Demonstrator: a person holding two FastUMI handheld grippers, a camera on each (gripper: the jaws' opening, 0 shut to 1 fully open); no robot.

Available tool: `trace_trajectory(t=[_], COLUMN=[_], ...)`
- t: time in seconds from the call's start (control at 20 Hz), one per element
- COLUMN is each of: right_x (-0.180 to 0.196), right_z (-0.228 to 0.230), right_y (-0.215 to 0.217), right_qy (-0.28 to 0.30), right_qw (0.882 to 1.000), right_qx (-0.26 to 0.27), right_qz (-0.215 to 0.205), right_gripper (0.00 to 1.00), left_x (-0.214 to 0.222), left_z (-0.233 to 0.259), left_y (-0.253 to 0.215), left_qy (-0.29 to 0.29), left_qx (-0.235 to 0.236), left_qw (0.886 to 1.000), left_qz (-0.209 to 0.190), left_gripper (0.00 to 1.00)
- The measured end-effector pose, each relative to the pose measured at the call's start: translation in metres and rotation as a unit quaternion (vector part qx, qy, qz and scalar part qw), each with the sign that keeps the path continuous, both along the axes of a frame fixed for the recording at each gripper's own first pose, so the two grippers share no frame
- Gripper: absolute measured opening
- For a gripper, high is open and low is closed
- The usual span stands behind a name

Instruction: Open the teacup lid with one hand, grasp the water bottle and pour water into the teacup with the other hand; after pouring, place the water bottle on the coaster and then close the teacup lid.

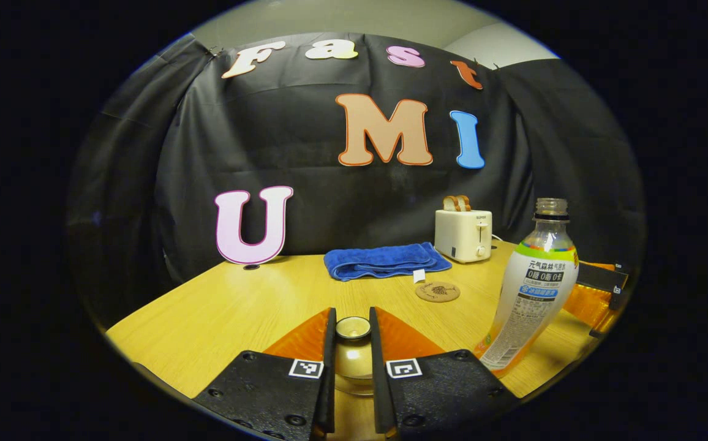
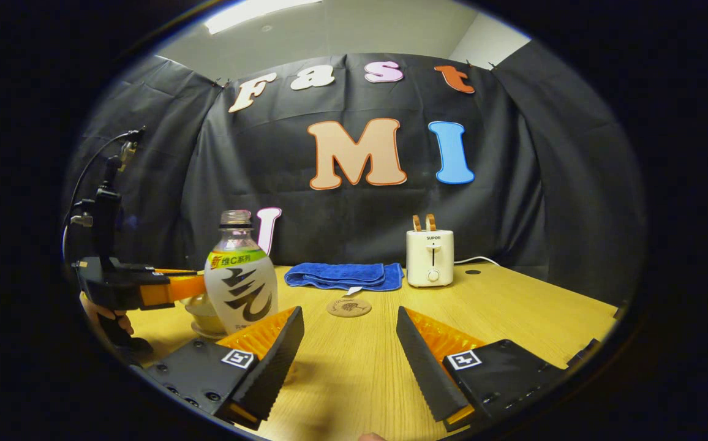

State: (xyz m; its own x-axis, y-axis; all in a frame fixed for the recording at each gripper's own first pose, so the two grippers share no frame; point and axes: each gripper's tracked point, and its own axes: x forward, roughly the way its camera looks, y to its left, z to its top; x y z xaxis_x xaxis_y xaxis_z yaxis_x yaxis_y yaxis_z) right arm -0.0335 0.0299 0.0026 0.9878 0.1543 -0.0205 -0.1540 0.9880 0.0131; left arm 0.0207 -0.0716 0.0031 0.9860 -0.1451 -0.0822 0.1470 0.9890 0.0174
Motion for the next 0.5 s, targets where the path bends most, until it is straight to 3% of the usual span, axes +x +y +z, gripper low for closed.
trace_trajectory(t=[0.2,0.5], right_x=[-0.018,-0.034], right_z=[0.001,-0.007], right_y=[0.026,0.064], right_qy=[0.002,0.009], right_qw=[0.999,0.996], right_qx=[0.016,0.013], right_qz=[0.042,0.087], right_gripper=[0.97,0.94], left_x=[-0.014,-0.028], left_z=[0.004,0.01], left_y=[0.014,0.032], left_qy=[-0.002,-0.009], left_qx=[-0.008,-0.017], left_qw=[1.0,0.999], left_qz=[0.011,0.026], left_gripper=[0.23,0.23])
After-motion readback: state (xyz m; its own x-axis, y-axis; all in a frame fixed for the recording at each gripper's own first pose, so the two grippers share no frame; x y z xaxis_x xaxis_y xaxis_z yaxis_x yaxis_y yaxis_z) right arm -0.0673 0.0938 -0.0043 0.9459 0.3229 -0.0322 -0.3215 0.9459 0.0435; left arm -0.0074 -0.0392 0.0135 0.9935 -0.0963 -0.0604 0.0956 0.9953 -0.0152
